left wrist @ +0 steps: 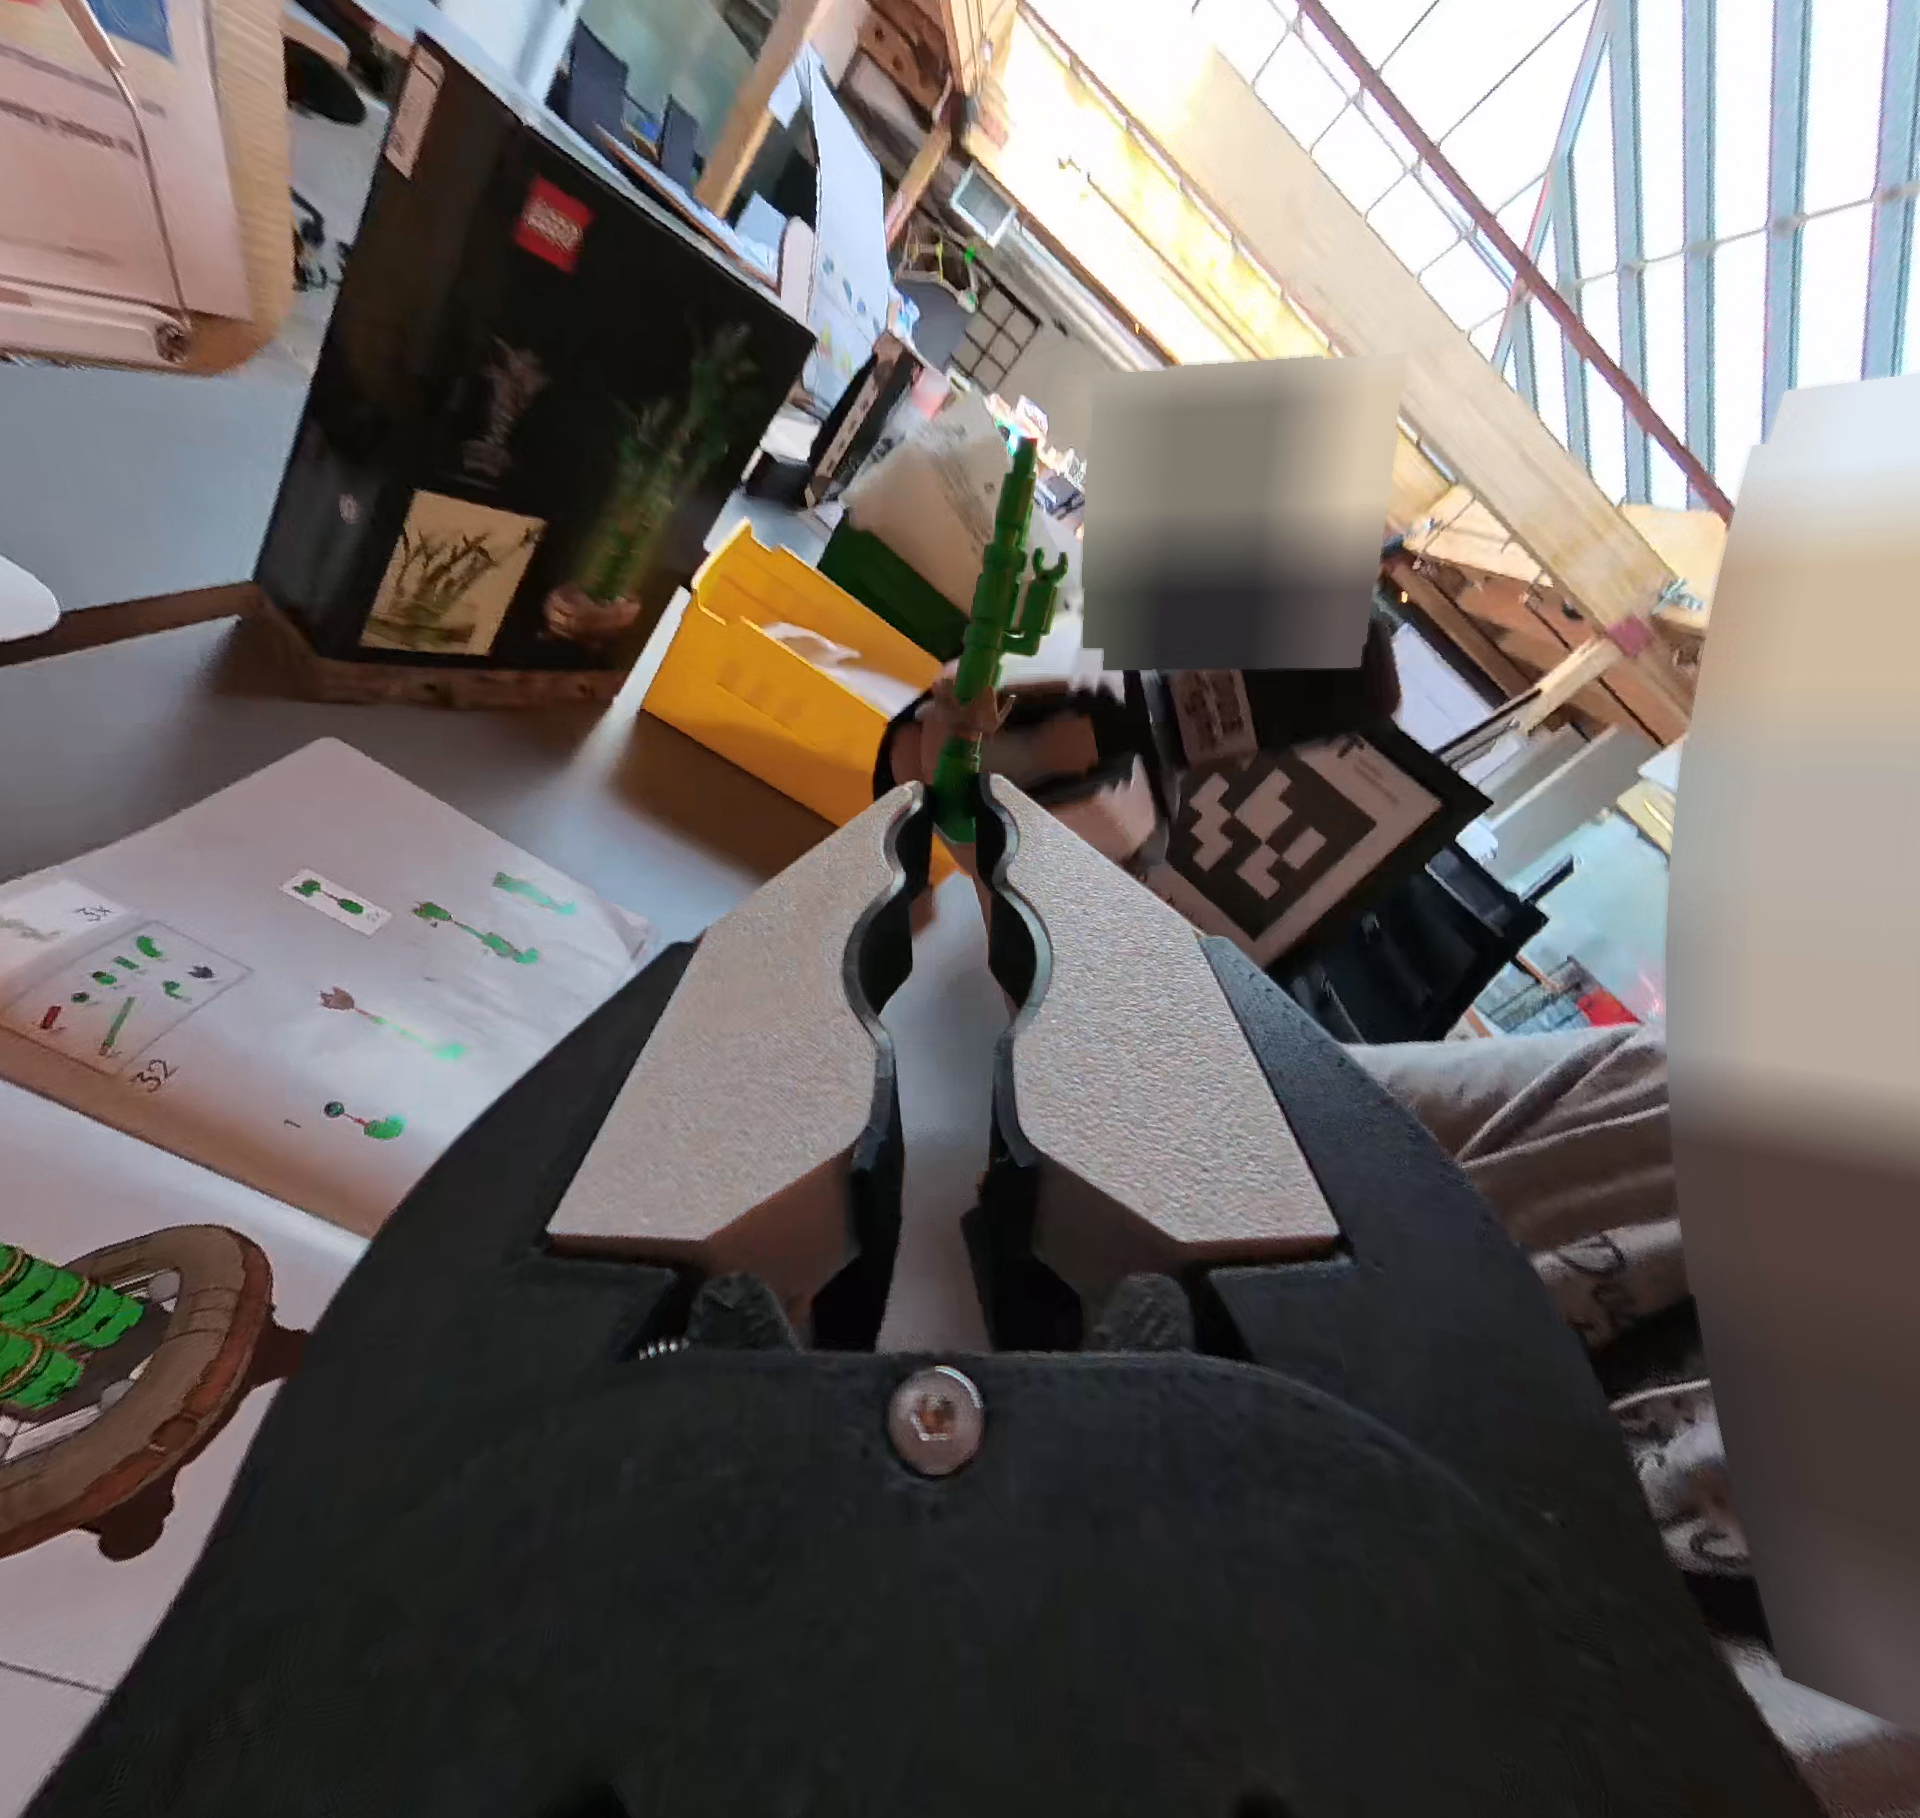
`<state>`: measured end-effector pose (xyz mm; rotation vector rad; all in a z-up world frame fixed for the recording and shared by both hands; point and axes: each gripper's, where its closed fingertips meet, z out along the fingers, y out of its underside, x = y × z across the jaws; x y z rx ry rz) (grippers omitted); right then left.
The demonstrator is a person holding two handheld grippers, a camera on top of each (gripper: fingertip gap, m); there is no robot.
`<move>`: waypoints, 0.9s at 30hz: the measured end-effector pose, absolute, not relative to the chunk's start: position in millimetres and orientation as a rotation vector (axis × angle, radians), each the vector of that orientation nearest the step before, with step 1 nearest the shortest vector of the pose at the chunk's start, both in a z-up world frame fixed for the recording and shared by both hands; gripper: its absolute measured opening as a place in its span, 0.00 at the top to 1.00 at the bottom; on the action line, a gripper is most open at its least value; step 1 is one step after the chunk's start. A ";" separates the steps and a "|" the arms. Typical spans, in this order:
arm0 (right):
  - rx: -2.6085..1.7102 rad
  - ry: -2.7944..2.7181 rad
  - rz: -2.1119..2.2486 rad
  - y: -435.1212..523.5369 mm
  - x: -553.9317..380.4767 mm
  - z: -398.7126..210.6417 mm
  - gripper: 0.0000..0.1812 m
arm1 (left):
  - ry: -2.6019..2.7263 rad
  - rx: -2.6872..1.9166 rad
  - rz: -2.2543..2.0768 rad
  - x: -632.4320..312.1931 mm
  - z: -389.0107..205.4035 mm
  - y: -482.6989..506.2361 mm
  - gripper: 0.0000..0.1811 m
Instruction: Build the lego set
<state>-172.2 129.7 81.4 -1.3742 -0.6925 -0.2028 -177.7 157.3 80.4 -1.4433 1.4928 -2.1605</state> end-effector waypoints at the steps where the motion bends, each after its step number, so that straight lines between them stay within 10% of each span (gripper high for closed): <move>1: -1.410 -0.733 -0.305 136.4 -175.2 74.2 0.88 | 1.473 -1.448 -2.172 -177.6 82.0 159.1 0.97; 27: -1.446 -0.746 -0.462 154.9 -189.0 63.3 1.00 | 1.466 -1.472 -2.045 -170.0 76.5 164.5 0.86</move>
